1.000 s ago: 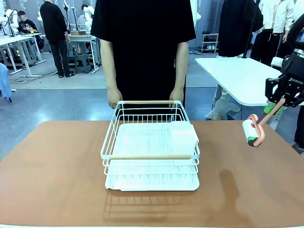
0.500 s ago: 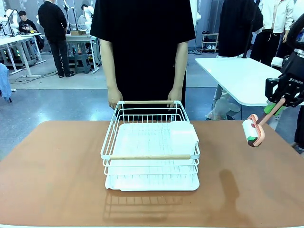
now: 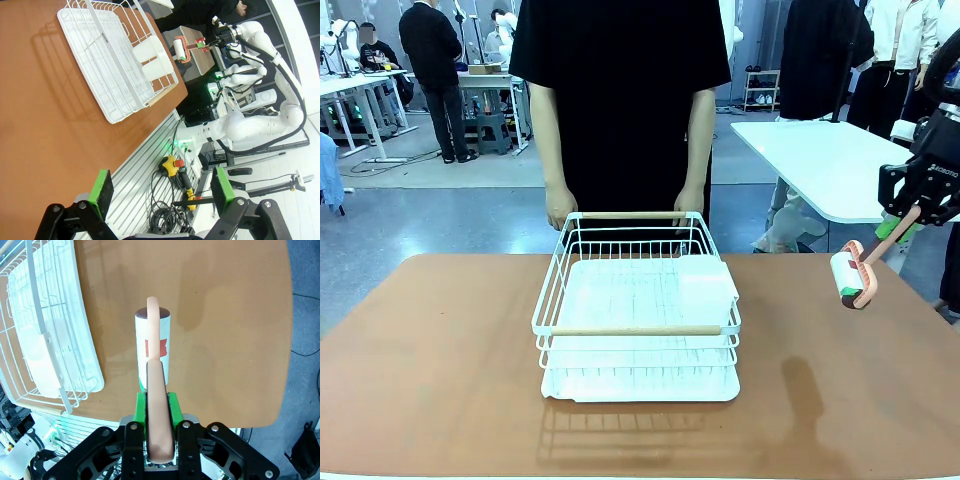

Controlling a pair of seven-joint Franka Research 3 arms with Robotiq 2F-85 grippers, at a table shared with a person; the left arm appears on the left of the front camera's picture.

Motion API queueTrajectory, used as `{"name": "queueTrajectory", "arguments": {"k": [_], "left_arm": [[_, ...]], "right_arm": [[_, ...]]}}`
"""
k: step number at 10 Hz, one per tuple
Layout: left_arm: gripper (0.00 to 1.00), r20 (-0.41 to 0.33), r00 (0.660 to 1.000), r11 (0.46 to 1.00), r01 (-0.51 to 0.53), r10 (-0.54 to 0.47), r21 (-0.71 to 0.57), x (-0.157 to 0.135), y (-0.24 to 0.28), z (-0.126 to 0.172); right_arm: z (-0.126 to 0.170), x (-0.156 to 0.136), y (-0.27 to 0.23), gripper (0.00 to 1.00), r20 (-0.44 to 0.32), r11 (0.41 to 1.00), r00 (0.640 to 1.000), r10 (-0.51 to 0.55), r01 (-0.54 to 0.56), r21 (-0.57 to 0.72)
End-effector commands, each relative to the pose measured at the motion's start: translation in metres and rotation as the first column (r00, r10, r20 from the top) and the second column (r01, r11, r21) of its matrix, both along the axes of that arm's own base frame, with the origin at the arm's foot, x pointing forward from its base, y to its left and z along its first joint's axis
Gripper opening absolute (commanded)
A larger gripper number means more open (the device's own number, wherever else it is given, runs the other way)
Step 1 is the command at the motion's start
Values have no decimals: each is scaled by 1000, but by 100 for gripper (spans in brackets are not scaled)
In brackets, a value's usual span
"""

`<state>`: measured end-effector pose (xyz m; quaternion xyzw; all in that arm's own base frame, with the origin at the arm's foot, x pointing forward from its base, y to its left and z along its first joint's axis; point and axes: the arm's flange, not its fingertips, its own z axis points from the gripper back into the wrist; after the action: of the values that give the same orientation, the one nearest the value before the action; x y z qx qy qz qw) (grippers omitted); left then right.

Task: Clean the table.
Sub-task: Place the Lint Roller down when the Dish drying rack is positioned in the middle of the table.

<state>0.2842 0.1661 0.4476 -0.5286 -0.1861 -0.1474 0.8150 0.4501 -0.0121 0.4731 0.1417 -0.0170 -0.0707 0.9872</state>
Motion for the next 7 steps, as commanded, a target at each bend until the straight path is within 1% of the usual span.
{"name": "queueTrajectory", "arguments": {"k": [1,2,3,4,5,6,7], "left_arm": [[100,21,1000,1000,1,-1,-17,-3,1,1],[100,21,1000,1000,1,-1,-17,-3,1,1],[100,21,1000,1000,1,-1,-17,-3,1,1],[100,21,1000,1000,1,-1,-17,-3,1,1],[100,21,1000,1000,1,-1,-17,-3,1,1],[100,21,1000,1000,1,-1,-17,-3,1,1],[100,21,1000,1000,1,-1,-17,-3,1,1]], "right_arm": [[6,17,5,21,-46,993,994,-99,102,61],[3,32,10,21,-80,928,927,-366,370,46],[2,44,12,21,-108,847,846,-522,529,45],[8,49,15,21,-137,767,767,-627,638,66],[14,53,20,21,-143,666,665,-733,744,50],[9,62,26,21,-95,492,497,-862,867,75],[0,68,33,21,-113,402,416,-902,907,125]]}}
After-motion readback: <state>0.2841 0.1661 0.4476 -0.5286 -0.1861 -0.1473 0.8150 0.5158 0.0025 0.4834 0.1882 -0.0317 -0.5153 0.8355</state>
